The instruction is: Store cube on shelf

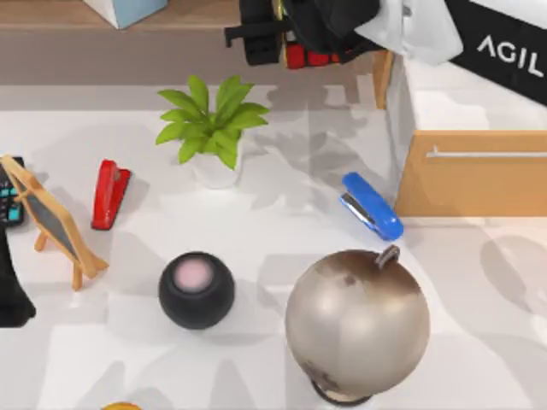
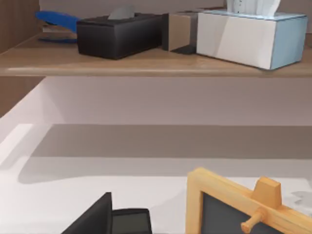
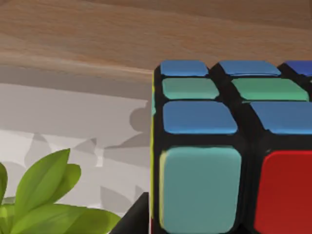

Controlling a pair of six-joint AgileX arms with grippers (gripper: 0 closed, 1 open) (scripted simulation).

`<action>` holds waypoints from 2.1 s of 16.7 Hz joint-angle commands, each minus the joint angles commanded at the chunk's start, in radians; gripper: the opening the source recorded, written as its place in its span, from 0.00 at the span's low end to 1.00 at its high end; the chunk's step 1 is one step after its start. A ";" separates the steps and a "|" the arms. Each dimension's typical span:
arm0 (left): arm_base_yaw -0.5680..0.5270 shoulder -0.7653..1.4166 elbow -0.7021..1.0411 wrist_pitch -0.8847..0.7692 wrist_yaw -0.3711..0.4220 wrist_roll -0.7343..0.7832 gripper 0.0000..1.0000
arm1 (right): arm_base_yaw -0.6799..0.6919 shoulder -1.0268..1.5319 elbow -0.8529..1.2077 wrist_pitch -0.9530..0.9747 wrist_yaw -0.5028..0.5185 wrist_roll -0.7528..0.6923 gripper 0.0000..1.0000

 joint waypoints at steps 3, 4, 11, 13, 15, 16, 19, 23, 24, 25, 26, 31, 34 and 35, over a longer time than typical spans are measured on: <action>0.000 0.000 0.000 0.000 0.000 0.000 1.00 | 0.047 0.011 -0.083 0.257 0.075 -0.034 0.00; 0.000 0.000 0.000 0.000 0.000 0.000 1.00 | 0.058 0.017 -0.109 0.348 0.098 -0.050 0.00; 0.000 0.000 0.000 0.000 0.000 0.000 1.00 | 0.105 0.087 -0.296 0.959 0.227 -0.204 0.00; 0.000 0.000 0.000 0.000 0.000 0.000 1.00 | 0.111 0.108 -0.348 1.110 0.255 -0.252 0.00; 0.000 0.000 0.000 0.000 0.000 0.000 1.00 | 0.116 0.124 -0.394 1.239 0.281 -0.297 0.00; 0.000 0.000 0.000 0.000 0.000 0.000 1.00 | 0.118 0.130 -0.415 1.297 0.292 -0.317 0.00; 0.000 0.000 0.000 0.000 0.000 0.000 1.00 | 0.119 0.138 -0.463 1.414 0.320 -0.364 0.00; 0.000 0.000 0.000 0.000 0.000 0.000 1.00 | 0.119 0.139 -0.476 1.445 0.328 -0.378 0.00; 0.000 0.000 0.000 0.000 0.000 0.000 1.00 | 0.119 0.139 -0.476 1.445 0.328 -0.378 0.00; 0.000 0.000 0.000 0.000 0.000 0.000 1.00 | 0.119 0.139 -0.476 1.445 0.328 -0.378 0.00; 0.000 0.000 0.000 0.000 0.000 0.000 1.00 | 0.113 0.137 -0.474 1.443 0.326 -0.375 0.00; 0.000 0.000 0.000 0.000 0.000 0.000 1.00 | 0.053 0.199 -0.367 1.523 0.324 -0.392 0.00; 0.000 0.000 0.000 0.000 0.000 0.000 1.00 | 0.042 0.295 -0.217 1.589 0.315 -0.399 0.00; 0.000 0.000 0.000 0.000 0.000 0.000 1.00 | 0.042 0.317 -0.174 1.592 0.311 -0.399 0.00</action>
